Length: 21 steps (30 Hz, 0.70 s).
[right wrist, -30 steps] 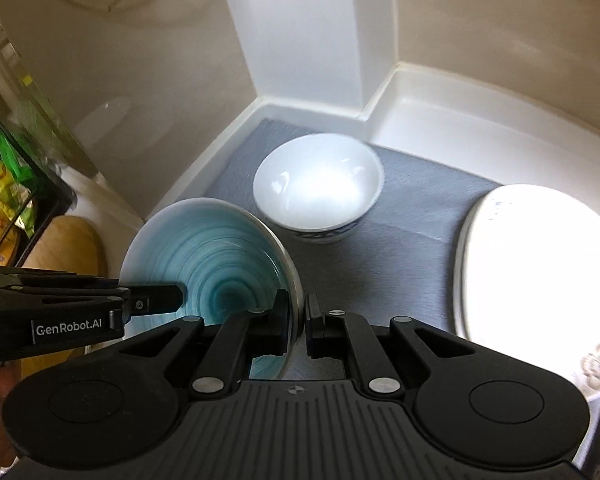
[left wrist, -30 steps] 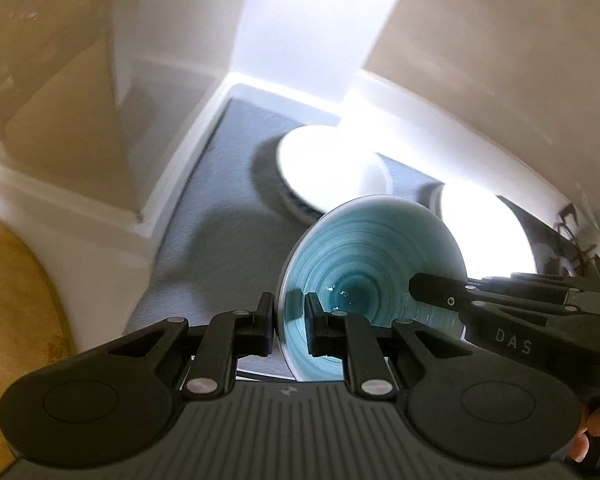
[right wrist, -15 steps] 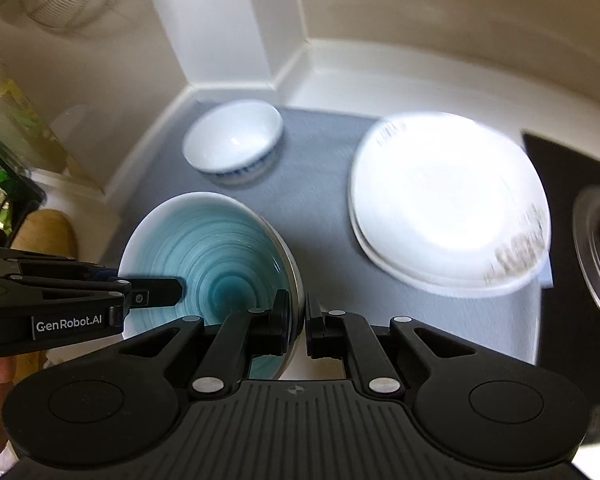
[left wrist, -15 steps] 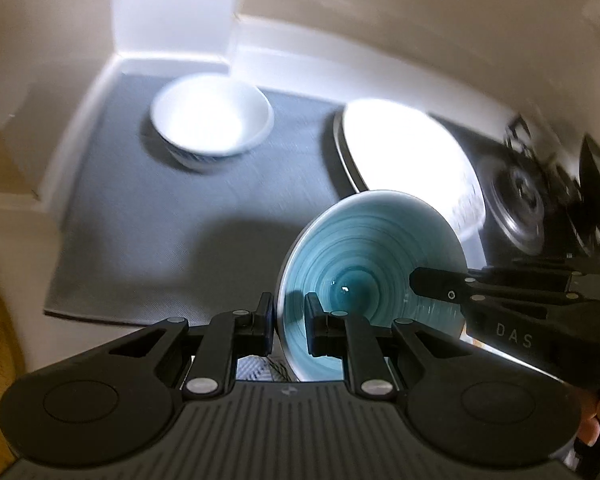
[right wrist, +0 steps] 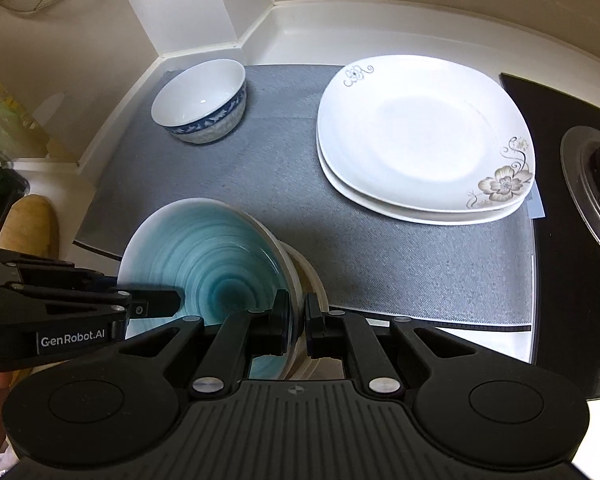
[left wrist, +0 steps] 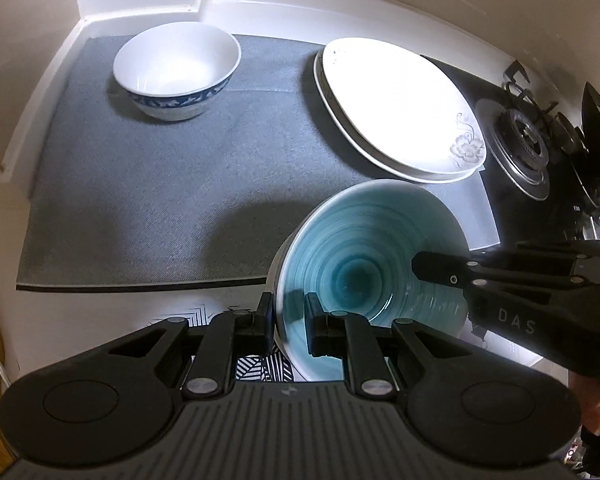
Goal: Organize plates and bowls
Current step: 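Lift the teal bowl with both grippers and carry it over the white bowls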
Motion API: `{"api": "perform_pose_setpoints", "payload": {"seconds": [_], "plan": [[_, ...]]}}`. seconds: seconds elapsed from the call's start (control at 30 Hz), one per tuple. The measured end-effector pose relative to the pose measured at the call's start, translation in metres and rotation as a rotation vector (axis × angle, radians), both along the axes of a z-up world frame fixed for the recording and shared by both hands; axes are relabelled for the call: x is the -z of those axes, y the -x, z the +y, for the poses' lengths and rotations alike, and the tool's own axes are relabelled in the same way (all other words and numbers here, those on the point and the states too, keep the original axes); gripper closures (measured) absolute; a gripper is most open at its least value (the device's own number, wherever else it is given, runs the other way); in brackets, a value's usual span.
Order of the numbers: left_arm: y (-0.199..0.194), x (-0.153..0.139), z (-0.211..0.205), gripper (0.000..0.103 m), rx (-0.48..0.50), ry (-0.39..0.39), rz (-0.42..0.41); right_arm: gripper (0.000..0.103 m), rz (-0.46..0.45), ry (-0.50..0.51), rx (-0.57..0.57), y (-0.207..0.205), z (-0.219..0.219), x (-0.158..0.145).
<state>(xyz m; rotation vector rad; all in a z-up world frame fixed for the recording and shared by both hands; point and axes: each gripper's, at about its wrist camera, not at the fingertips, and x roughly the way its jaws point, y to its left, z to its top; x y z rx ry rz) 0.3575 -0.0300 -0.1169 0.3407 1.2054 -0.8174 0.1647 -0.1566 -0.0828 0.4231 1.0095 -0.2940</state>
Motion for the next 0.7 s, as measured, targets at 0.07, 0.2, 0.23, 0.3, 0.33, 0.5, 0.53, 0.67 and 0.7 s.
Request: {"api": "perform_pose_setpoints", "payload": {"seconds": [0.07,0.2,0.23,0.3,0.33,0.5,0.53,0.67,0.7], "plan": [[-0.002,0.001,-0.001,0.087,0.004,-0.001,0.006,0.095,0.007,-0.005,0.004,0.001,-0.001,0.002],[-0.004,0.001,-0.002,0.087,0.006,-0.003,0.017,0.095,0.015,-0.019,0.008,0.001,-0.002,0.003],[-0.005,0.001,-0.001,0.087,0.005,-0.003,0.023,0.095,0.018,-0.024,0.008,0.001,-0.002,0.003],[-0.009,0.000,-0.001,0.087,-0.003,-0.002,0.035,0.094,0.026,-0.042,0.014,0.000,-0.004,0.003],[-0.010,-0.001,0.000,0.086,-0.011,-0.002,0.032,0.090,0.026,-0.054,0.020,0.000,-0.006,0.002],[-0.019,-0.004,0.003,0.072,-0.045,0.000,0.000,0.089,0.030,-0.079,0.044,0.001,-0.015,-0.001],[-0.021,-0.004,0.004,0.070,-0.049,0.000,0.004,0.089,0.030,-0.087,0.046,0.001,-0.015,-0.001],[-0.024,-0.003,0.005,0.064,-0.058,0.002,0.010,0.089,0.030,-0.097,0.052,0.003,-0.016,-0.002],[-0.025,-0.003,0.006,0.063,-0.058,0.001,0.009,0.089,0.027,-0.103,0.054,0.004,-0.016,-0.003]]}}
